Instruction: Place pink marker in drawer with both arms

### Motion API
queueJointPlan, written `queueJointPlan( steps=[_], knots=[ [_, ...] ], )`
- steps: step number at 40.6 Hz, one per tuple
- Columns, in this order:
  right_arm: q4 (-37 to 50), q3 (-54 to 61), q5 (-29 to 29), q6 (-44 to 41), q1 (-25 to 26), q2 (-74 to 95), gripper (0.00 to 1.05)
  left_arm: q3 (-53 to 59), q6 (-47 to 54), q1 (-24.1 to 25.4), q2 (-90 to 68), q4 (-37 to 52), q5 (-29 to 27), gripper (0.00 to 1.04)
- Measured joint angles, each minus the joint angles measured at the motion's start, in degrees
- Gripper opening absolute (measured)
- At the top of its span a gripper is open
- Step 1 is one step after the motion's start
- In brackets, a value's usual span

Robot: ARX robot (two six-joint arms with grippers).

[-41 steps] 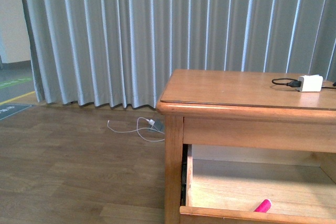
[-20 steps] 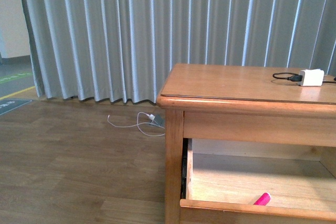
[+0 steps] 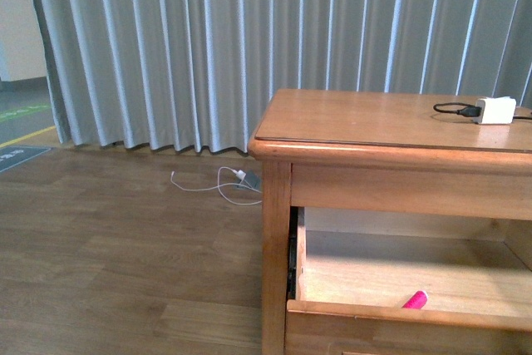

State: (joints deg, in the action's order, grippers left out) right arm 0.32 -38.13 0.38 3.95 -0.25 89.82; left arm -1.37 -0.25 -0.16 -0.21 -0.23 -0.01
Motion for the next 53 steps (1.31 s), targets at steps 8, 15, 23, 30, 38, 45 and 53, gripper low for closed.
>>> queueJointPlan(
  steps=[8, 15, 23, 30, 38, 45, 53],
  knots=[
    [5.03, -4.85, -3.17, -0.02, -1.29, 6.29, 0.96, 0.0, 0.0, 0.0, 0.0, 0.0, 0.0, 0.99],
    [11.87, -8.83, -2.99, 2.64, -1.75, 12.07, 0.96, 0.0, 0.0, 0.0, 0.0, 0.0, 0.0, 0.99],
    [19.54, -13.03, -2.34, 5.84, -2.1, 18.03, 0.96, 0.0, 0.0, 0.0, 0.0, 0.0, 0.0, 0.99],
    [28.0, -16.24, -0.46, 8.59, -2.12, 23.39, 0.96, 0.0, 0.0, 0.0, 0.0, 0.0, 0.0, 0.99],
    [38.32, -17.25, -0.42, 8.37, -1.95, 28.02, 0.96, 0.0, 0.0, 0.0, 0.0, 0.0, 0.0, 0.99],
    [43.43, -17.05, -0.04, 8.76, -1.62, 29.79, 0.96, 0.0, 0.0, 0.0, 0.02, 0.0, 0.0, 0.99],
    [41.24, -15.91, 0.35, 8.41, -1.4, 28.22, 0.96, 0.0, 0.0, 0.0, 0.0, 0.0, 0.0, 0.99]
  ],
)
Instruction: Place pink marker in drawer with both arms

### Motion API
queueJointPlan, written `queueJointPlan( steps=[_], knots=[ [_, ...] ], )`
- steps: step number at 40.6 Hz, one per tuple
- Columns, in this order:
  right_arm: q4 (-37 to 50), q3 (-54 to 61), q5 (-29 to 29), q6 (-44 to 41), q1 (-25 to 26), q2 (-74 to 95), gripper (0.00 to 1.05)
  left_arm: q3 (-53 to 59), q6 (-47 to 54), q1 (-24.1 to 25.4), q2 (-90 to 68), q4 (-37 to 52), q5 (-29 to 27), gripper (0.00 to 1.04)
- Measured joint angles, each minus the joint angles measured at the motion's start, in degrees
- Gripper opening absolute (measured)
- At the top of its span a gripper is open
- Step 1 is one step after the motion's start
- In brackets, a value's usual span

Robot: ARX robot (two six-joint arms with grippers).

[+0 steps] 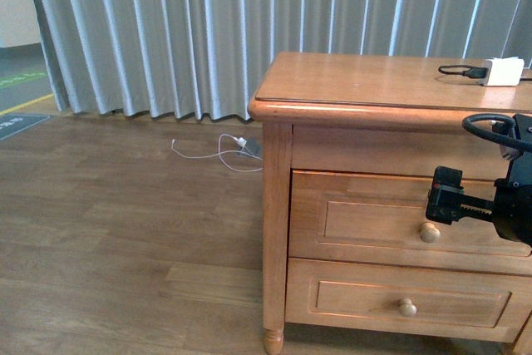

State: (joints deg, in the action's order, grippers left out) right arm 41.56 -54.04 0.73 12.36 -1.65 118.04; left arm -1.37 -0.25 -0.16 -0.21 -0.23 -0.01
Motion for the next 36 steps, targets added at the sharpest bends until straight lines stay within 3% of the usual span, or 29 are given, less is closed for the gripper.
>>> queueJointPlan(
  steps=[18, 25, 36],
  knots=[
    [-20.65, 16.2, 7.13, -3.61, 1.07, -29.64, 0.96, 0.0, 0.0, 0.0, 0.02, 0.0, 0.0, 0.99],
    [-26.49, 25.44, 12.11, -5.53, 4.59, -50.95, 0.96, 0.0, 0.0, 0.0, 0.0, 0.0, 0.0, 0.99],
    [-45.31, 35.17, 22.32, -7.23, 14.03, -82.03, 0.96, 0.0, 0.0, 0.0, 0.02, 0.0, 0.0, 0.99]
  ],
)
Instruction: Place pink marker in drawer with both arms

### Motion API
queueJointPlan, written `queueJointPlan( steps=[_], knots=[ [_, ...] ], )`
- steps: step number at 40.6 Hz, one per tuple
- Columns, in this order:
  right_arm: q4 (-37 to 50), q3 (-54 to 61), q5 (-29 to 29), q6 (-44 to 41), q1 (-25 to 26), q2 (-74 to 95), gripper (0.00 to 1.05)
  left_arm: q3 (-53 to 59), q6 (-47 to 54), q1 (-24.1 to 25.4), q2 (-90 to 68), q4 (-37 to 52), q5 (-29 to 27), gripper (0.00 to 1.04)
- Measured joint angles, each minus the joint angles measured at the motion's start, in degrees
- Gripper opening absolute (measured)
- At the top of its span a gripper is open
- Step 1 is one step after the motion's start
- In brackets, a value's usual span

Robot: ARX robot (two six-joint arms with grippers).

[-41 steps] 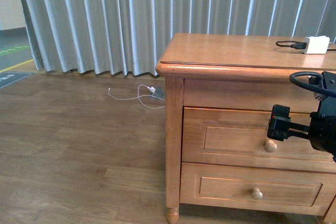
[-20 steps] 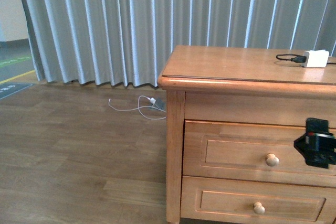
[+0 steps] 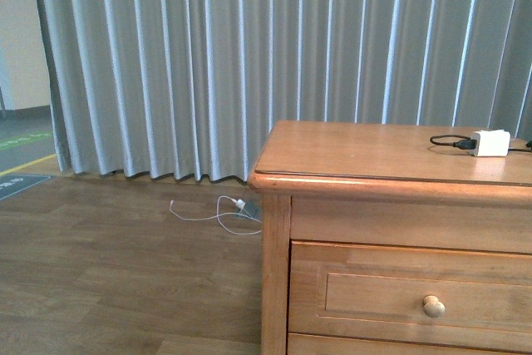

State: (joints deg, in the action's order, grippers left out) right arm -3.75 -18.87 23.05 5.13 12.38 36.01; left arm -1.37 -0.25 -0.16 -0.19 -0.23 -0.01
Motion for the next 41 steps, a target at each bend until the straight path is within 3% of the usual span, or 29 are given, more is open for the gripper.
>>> queueJointPlan(
  steps=[9, 12, 14, 20, 23, 26, 29, 41],
  knots=[
    [-2.36, 1.86, 0.07, -0.57, 1.95, -5.95, 0.96, 0.0, 0.0, 0.0, 0.0, 0.0, 0.0, 0.99],
    [12.85, 8.37, -10.25, -2.86, -0.81, -9.38, 0.81, 0.0, 0.0, 0.0, 0.0, 0.0, -0.02, 0.99],
    [18.45, 10.75, -13.38, -3.61, -2.16, -11.3, 0.71, 0.0, 0.0, 0.0, 0.0, 0.0, 0.0, 0.99],
    [19.17, 13.2, -16.17, -4.48, -5.16, -14.93, 0.42, 0.0, 0.0, 0.0, 0.0, 0.0, 0.0, 0.99],
    [18.01, 14.29, -22.27, -4.68, -9.62, -16.7, 0.27, 0.0, 0.0, 0.0, 0.0, 0.0, 0.0, 0.99],
    [17.29, 14.93, -22.6, -4.81, -12.0, -18.53, 0.1, 0.0, 0.0, 0.0, 0.0, 0.0, 0.02, 0.99],
    [16.72, 15.26, -22.82, -5.07, -12.15, -19.63, 0.01, 0.0, 0.0, 0.0, 0.0, 0.0, -0.02, 0.99],
    [14.45, 18.58, -22.99, -4.98, -12.2, -25.22, 0.01, 0.0, 0.0, 0.0, 0.0, 0.0, -0.02, 0.99]
  ],
)
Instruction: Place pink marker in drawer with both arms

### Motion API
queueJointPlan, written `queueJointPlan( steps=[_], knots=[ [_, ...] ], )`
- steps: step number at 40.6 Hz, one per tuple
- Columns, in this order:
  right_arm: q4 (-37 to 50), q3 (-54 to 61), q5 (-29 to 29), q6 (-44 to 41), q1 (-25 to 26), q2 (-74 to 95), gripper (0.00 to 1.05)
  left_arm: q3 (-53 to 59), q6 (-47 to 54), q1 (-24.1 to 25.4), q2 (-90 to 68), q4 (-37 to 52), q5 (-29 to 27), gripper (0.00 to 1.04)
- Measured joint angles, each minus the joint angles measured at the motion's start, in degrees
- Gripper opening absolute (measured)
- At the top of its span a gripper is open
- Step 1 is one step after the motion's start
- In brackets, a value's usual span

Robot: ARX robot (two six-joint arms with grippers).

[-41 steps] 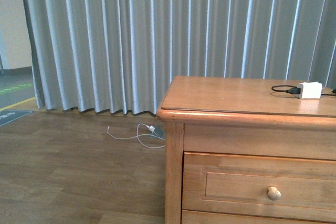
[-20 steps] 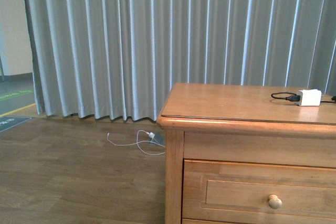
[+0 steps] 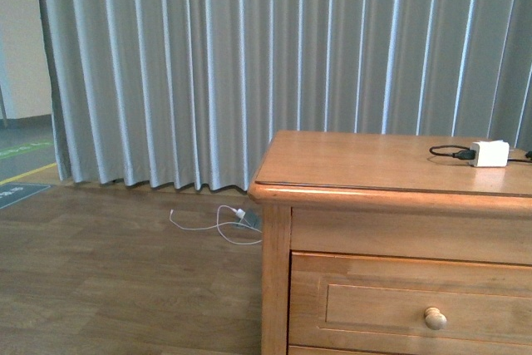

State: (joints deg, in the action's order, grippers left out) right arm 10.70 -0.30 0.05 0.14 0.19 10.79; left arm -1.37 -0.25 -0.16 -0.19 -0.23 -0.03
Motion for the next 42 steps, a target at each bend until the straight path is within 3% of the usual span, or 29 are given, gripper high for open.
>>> queueJointPlan(
  steps=[3, 6, 23, 42],
  knots=[
    [-2.05, -0.02, -0.02, 0.02, 0.0, -2.08, 0.01, 0.0, 0.0, 0.0, 0.0, 0.0, 0.02, 0.99],
    [-10.1, -0.04, 0.0, -0.02, -0.02, -8.83, 0.01, 0.0, 0.0, 0.0, 0.0, 0.0, -0.04, 0.99],
    [-10.6, -0.04, -0.02, -0.11, -0.02, -10.49, 0.03, 0.0, 0.0, 0.0, 0.0, 0.0, 0.0, 0.99],
    [-10.6, -0.04, 0.0, -0.02, -0.02, -10.49, 0.98, 0.0, 0.0, 0.0, 0.0, 0.0, 0.0, 0.99]
  ],
)
